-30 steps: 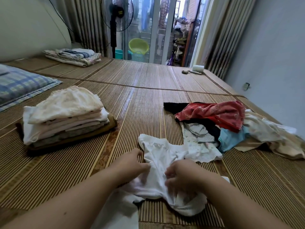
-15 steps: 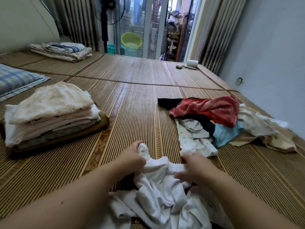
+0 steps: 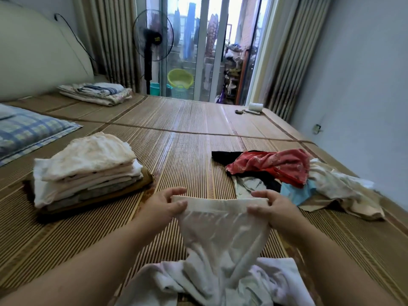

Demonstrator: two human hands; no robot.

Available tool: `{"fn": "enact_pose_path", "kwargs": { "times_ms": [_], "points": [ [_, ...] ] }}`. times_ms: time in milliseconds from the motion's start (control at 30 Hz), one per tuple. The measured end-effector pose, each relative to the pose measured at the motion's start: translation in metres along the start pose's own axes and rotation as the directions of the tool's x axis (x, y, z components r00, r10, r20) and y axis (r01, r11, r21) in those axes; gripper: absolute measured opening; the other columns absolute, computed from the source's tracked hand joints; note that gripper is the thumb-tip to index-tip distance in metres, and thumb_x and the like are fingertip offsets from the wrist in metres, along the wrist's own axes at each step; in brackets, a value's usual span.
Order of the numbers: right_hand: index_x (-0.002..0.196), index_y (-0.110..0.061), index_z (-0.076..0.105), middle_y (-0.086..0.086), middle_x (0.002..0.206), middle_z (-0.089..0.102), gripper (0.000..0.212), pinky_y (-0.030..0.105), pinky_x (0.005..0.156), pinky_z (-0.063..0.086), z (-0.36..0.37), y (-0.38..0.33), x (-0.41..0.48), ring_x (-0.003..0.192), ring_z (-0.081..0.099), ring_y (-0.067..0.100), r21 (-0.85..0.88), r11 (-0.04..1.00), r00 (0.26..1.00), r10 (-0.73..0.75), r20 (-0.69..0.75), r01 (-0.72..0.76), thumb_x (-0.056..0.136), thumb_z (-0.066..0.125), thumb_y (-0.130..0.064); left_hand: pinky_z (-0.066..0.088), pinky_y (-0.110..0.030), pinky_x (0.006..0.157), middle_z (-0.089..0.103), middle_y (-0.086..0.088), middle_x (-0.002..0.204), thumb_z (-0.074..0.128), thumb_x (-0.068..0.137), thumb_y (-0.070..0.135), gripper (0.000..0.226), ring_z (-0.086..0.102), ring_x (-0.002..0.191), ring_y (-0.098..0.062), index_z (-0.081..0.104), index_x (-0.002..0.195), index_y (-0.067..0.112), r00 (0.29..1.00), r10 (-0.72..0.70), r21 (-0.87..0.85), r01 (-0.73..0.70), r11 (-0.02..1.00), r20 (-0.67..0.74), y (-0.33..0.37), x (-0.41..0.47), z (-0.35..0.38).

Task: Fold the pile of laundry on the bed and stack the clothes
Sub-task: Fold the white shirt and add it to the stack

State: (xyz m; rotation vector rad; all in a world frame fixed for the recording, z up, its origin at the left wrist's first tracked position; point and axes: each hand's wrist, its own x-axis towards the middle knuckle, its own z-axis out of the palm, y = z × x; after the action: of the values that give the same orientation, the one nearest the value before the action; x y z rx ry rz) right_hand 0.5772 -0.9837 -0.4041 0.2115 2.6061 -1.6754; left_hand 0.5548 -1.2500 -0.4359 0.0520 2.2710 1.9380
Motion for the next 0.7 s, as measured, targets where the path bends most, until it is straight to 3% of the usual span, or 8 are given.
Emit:
{"fn": "enact_pose_path", "kwargs": {
  "times_ms": [100,200,300,433,567,667,700],
  "points": [
    [0.103,-0.009,0.067,0.012,0.094,0.070,0.024,0.034,0.067,0.060,-0.023,-0.043,-0.018,0.078,0.071,0.022,0.038,0.994,0.993,-0.099,-0.070,0.101,0.080,0.074,-0.013,0.057,-0.026,0.077,0.069,-0.005,0.105,0.064,0.089,0.012,0.028,0.068,0.097,-0.018,0.062,0.114,0.026,0.991,0.134,-0.011,-0.134,0.991,0.019,0.048,-0.013,-0.011],
    [0.094,-0.009,0.066,0.013,0.089,0.069,0.017,0.025,0.054,0.055,-0.046,-0.104,-0.036,0.067,0.070,0.017,0.028,0.976,0.971,-0.210,-0.111,0.214,0.080,0.074,-0.017,0.057,-0.024,0.071,0.072,-0.007,0.101,0.066,0.087,0.011,0.023,0.070,0.087,-0.016,0.068,0.108,0.021,0.968,0.250,0.028,-0.249,0.968,-0.019,0.113,-0.024,-0.026],
    [0.087,-0.008,0.063,0.011,0.082,0.065,0.010,0.025,0.052,0.055,-0.070,-0.173,-0.054,0.064,0.064,0.017,0.047,0.930,0.915,-0.348,-0.202,0.364,0.084,0.071,-0.013,0.052,-0.025,0.064,0.068,-0.009,0.095,0.067,0.083,0.016,0.018,0.062,0.080,-0.020,0.070,0.101,0.020,0.951,0.308,0.026,-0.307,0.951,-0.037,0.190,-0.039,-0.045],
    [0.088,-0.007,0.061,0.007,0.075,0.061,0.006,0.022,0.049,0.054,-0.093,-0.252,-0.078,0.061,0.060,0.015,0.012,0.865,0.834,-0.479,-0.274,0.501,0.088,0.066,-0.011,0.052,-0.032,0.077,0.067,-0.011,0.094,0.068,0.083,0.019,0.016,0.058,0.085,-0.022,0.070,0.100,0.017,0.897,0.432,0.121,-0.421,0.899,-0.090,0.280,-0.062,-0.067],
    [0.075,-0.009,0.060,0.013,0.077,0.064,0.013,0.038,0.066,0.057,-0.098,-0.308,-0.085,0.066,0.063,0.025,0.048,0.847,0.805,-0.484,-0.344,0.530,0.085,0.067,-0.009,0.057,-0.037,0.083,0.069,-0.014,0.098,0.070,0.086,0.018,0.013,0.065,0.089,-0.024,0.069,0.098,0.013,0.840,0.501,0.237,-0.454,0.859,-0.207,0.346,-0.077,-0.077],
    [0.074,-0.007,0.063,0.017,0.081,0.067,0.007,0.050,0.078,0.056,-0.094,-0.339,-0.088,0.070,0.065,0.029,0.127,0.854,0.816,-0.424,-0.393,0.505,0.080,0.066,-0.009,0.058,-0.031,0.069,0.070,-0.014,0.087,0.073,0.083,0.014,0.010,0.064,0.073,-0.020,0.069,0.091,0.009,0.799,0.511,0.276,-0.437,0.856,-0.318,0.376,-0.082,-0.078],
    [0.073,-0.007,0.063,0.017,0.080,0.066,0.006,0.051,0.079,0.056,-0.091,-0.348,-0.091,0.070,0.064,0.030,0.144,0.853,0.818,-0.413,-0.399,0.501,0.078,0.065,-0.010,0.057,-0.033,0.070,0.070,-0.016,0.088,0.074,0.081,0.015,0.015,0.063,0.071,-0.020,0.070,0.093,0.006,0.781,0.509,0.285,-0.427,0.858,-0.363,0.384,-0.084,-0.079]
  ]
}}
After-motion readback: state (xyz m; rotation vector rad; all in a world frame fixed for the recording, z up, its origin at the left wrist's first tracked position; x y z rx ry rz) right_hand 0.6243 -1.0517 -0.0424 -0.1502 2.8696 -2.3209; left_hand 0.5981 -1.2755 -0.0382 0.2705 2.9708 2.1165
